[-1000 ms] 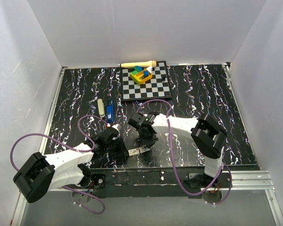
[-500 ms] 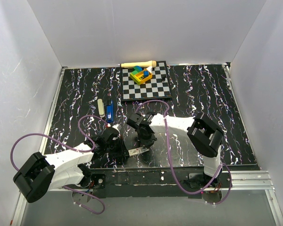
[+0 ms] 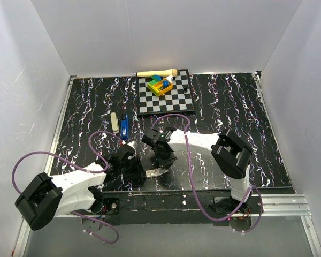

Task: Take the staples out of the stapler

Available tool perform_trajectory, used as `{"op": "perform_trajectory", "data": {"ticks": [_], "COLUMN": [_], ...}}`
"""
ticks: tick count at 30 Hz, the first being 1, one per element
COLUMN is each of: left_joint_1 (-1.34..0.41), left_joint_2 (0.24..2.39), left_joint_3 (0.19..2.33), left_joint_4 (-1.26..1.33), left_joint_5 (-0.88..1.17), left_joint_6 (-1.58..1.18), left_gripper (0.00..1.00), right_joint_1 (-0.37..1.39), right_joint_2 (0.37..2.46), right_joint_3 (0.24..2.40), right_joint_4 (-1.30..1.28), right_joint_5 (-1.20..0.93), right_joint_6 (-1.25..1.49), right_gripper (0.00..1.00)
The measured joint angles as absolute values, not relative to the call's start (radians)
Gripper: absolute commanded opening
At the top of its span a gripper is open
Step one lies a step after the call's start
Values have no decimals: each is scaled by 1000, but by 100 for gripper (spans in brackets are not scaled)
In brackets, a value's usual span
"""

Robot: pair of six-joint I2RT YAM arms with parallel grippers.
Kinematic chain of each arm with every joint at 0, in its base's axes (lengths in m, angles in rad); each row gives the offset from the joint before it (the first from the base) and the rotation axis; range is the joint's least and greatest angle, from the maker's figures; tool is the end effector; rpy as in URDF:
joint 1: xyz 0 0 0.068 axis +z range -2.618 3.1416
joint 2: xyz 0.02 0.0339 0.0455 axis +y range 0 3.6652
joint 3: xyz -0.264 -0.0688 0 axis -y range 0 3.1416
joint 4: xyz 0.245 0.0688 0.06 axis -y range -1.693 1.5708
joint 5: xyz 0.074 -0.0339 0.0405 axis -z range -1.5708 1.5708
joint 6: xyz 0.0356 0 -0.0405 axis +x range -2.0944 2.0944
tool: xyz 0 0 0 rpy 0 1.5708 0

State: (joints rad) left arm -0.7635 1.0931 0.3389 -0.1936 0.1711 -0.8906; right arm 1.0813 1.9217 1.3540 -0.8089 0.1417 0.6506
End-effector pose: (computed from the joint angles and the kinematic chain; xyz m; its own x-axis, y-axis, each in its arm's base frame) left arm 0.1272 -0.1302 0.1353 -0.9545 -0.1469 -0.2595 0.0175 0.8411 -0.5406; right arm 0.1787 0.3248 0.1731 -0.8885 -0.3926 -0.2375 -0.4056 0.9140 0.0066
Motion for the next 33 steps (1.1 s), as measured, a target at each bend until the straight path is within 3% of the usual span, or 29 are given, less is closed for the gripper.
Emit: {"op": "perform_trajectory", "data": {"ticks": [33], "left_joint_1": [-802], "left_joint_2": [1098], "left_joint_3": [339], "left_joint_4": [-187], "left_joint_5": [166], "left_joint_6": [-891], "left_gripper": [0], "right_joint_1": [1042], "right_joint_2": [1938], "right_joint_3": [1363], "right_joint_4": [-803], "right_joint_5": [101], "right_joint_6": [656], "right_gripper": [1]}}
